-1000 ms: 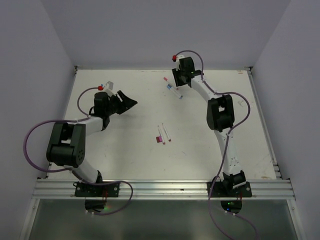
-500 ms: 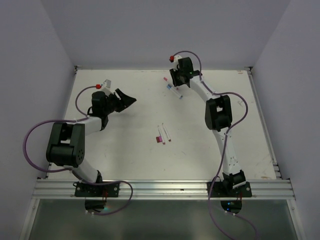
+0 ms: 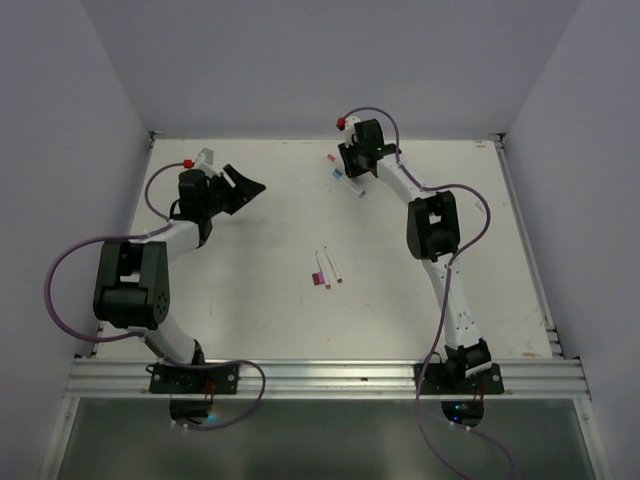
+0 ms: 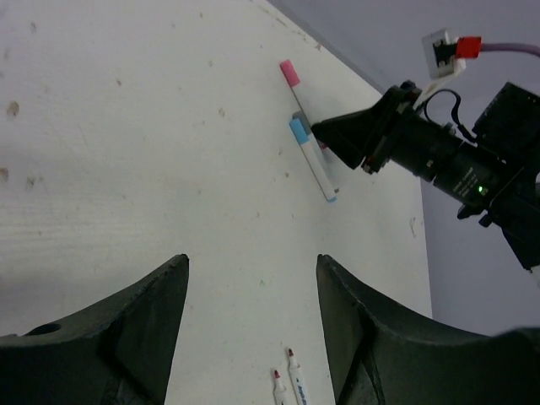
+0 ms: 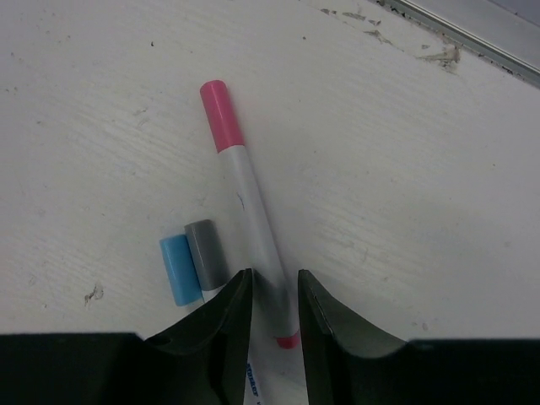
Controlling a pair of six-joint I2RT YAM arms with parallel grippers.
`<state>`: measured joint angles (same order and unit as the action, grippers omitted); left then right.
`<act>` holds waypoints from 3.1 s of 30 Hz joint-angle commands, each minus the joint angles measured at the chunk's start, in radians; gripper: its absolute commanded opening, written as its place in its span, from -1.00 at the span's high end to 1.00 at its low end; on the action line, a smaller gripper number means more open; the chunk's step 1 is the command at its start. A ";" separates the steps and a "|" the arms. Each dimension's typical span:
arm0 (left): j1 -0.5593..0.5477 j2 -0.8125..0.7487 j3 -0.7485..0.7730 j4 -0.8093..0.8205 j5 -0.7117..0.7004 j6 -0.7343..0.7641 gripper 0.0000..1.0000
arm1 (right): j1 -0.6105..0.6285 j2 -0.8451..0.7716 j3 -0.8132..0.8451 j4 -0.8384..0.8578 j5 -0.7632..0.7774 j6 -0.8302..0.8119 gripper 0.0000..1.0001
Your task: Open the pen caps
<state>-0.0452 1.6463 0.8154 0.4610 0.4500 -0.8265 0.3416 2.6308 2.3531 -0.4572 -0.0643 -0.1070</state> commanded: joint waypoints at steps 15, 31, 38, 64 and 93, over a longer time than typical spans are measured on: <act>0.113 0.313 0.492 -0.397 -0.079 0.136 -0.27 | 0.002 -0.006 0.008 -0.006 -0.029 -0.054 1.00; 0.010 0.011 0.167 -0.073 0.200 0.038 -0.08 | 0.046 -0.486 -0.371 0.148 0.100 0.099 1.00; -0.047 -0.144 0.016 0.045 0.279 -0.007 -0.28 | 0.241 -0.899 -0.857 0.107 0.044 0.236 1.00; -0.136 -0.300 -0.357 0.484 0.345 -0.352 -0.51 | 0.547 -1.301 -1.252 0.204 0.075 0.474 1.00; -0.185 -0.201 -0.291 0.610 0.363 -0.444 -0.19 | 0.574 -1.190 -1.238 0.272 0.067 0.468 1.00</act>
<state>-0.2188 1.4387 0.4866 1.0054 0.7895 -1.2572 0.9096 1.4357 1.1042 -0.2352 0.0013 0.3515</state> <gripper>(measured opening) 0.612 0.058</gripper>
